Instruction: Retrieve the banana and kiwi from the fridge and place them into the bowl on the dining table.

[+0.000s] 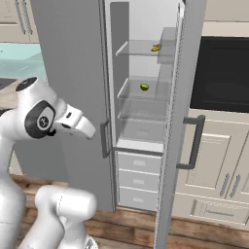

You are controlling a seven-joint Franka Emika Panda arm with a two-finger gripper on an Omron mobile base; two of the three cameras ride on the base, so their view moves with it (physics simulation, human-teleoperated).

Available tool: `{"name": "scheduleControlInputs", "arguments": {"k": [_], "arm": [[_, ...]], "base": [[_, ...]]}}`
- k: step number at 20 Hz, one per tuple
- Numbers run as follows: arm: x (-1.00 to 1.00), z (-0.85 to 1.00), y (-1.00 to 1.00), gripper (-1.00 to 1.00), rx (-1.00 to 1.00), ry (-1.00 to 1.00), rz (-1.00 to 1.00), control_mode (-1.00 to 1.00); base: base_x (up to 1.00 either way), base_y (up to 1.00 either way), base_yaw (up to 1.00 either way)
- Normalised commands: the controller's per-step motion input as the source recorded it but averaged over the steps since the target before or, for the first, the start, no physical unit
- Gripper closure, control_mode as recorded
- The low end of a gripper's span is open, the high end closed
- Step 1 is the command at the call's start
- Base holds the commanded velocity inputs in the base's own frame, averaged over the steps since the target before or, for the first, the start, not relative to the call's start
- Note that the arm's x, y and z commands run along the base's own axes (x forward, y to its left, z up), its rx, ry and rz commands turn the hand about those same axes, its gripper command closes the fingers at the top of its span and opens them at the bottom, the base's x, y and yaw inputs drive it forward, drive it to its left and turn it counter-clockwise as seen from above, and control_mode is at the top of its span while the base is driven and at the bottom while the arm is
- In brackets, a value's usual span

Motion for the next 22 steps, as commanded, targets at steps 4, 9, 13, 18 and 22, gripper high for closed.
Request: {"name": "scheduleControlInputs", "arguments": {"k": [4, 9, 13, 18, 22], "arm": [[-0.81, 0.13, 0.28, -1.00, 0.50, -0.27, 0.00, -1.00], [-0.83, 0.80, 0.03, -1.00, 0.47, -0.14, 0.02, -1.00], [-0.45, 0.93, 0.03, -1.00, 0.14, -0.03, 0.08, -1.00], [-0.02, 0.33, 0.00, -1.00, -0.11, 0.12, 0.08, -1.00], [0.00, 0.00, 0.20, -1.00, -0.29, 0.27, 0.01, -1.00]], "base": [[0.00, 0.00, 0.00], [0.00, 0.00, 0.00], [0.00, 0.00, 0.00], [0.00, 0.00, 0.00], [0.00, 0.00, 0.00]]}}
